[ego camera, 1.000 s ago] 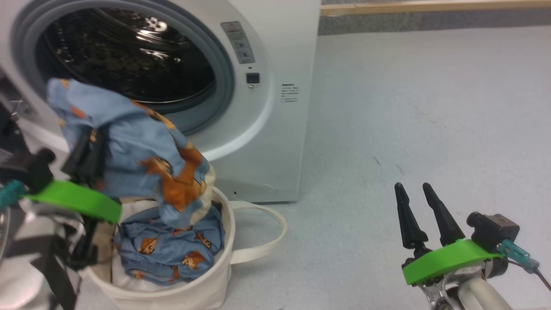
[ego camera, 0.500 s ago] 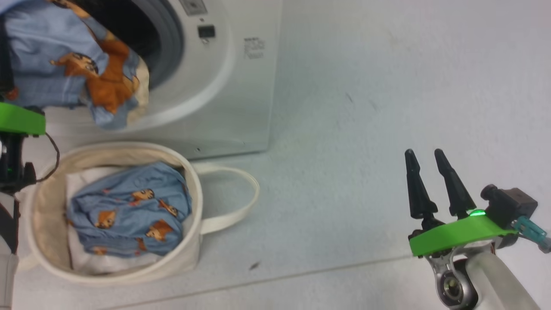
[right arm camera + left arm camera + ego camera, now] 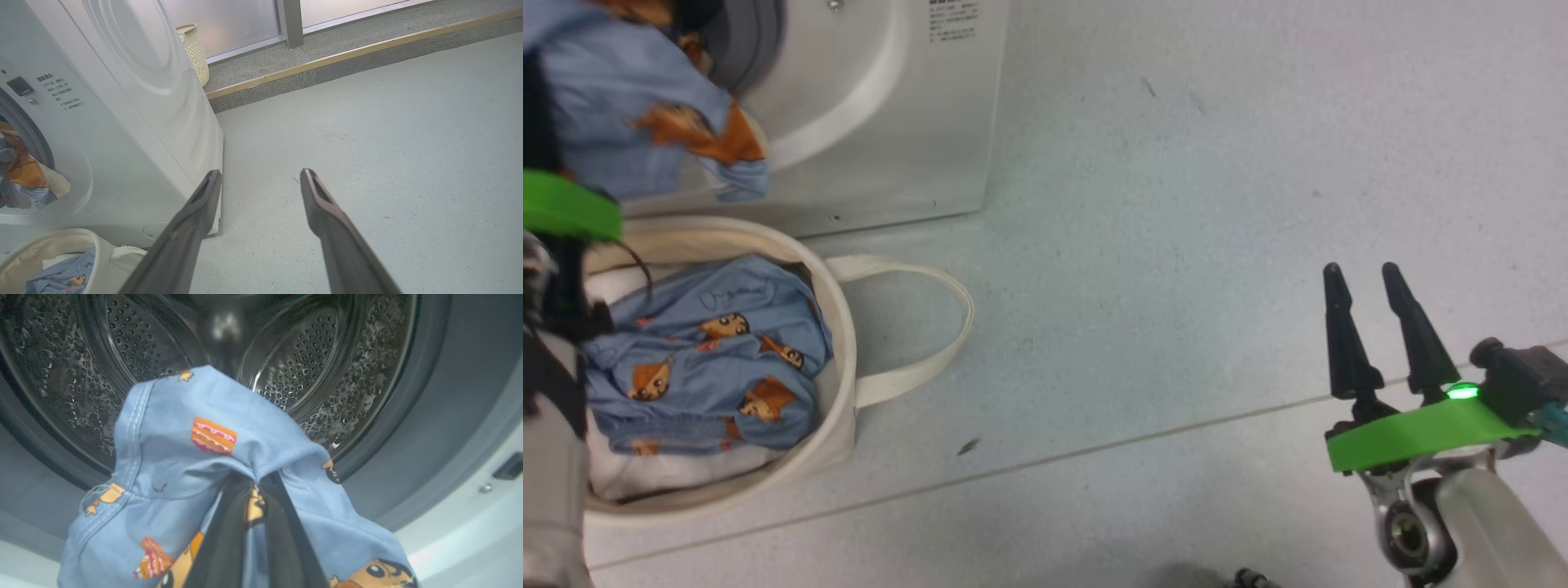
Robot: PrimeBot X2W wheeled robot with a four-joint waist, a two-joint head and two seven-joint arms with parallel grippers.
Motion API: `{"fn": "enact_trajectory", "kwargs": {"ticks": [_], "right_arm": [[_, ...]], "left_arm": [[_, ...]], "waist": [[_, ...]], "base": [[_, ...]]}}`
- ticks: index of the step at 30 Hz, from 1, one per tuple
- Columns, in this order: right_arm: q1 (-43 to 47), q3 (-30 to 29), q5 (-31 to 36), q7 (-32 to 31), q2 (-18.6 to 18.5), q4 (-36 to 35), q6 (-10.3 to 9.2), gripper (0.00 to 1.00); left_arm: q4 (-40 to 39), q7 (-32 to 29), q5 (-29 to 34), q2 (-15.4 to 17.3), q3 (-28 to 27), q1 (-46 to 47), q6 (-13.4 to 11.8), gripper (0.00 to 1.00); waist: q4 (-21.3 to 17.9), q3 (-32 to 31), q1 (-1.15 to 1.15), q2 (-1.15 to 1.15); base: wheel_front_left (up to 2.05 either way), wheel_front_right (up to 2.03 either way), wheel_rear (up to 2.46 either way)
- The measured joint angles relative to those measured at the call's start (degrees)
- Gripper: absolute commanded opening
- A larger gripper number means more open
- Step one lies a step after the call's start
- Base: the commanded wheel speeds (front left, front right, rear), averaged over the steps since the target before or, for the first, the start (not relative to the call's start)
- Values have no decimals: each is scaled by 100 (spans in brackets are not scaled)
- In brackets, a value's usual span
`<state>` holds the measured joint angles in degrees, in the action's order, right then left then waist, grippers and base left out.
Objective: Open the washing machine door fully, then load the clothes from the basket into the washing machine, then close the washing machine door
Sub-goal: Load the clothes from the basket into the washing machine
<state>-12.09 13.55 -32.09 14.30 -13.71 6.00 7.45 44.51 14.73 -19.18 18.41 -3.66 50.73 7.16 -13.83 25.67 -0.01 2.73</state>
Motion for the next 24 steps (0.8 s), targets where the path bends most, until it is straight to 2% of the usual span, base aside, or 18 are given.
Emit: {"fn": "enact_trajectory", "kwargs": {"ticks": [3,11,17,22,23,24], "right_arm": [[48,-84,29,0,-91,-70,0,100],[116,-269,85,0,-151,-232,0,100],[399,-477,185,0,-158,-359,0,100],[459,-613,532,0,-63,-542,0,100],[471,-614,576,0,-30,-559,0,100],[491,-617,624,0,15,-576,0,100]], "left_arm": [[381,0,-48,-15,-231,481,0,0],[967,0,201,-1,-244,1533,0,0],[1125,0,431,114,-237,2004,-2,0],[1144,0,595,222,-287,2193,-1,0],[1173,1,620,255,-304,2193,-4,80],[1302,2,633,285,-320,2209,-11,100]], "waist": [[-23,156,1,0],[-69,610,2,0],[-160,900,2,0],[-5,1027,1,0],[18,1037,2,0],[40,1049,1,0]], "base": [[0,0,0],[0,0,0],[12,12,12],[18,18,18],[11,11,11],[9,9,9]]}}
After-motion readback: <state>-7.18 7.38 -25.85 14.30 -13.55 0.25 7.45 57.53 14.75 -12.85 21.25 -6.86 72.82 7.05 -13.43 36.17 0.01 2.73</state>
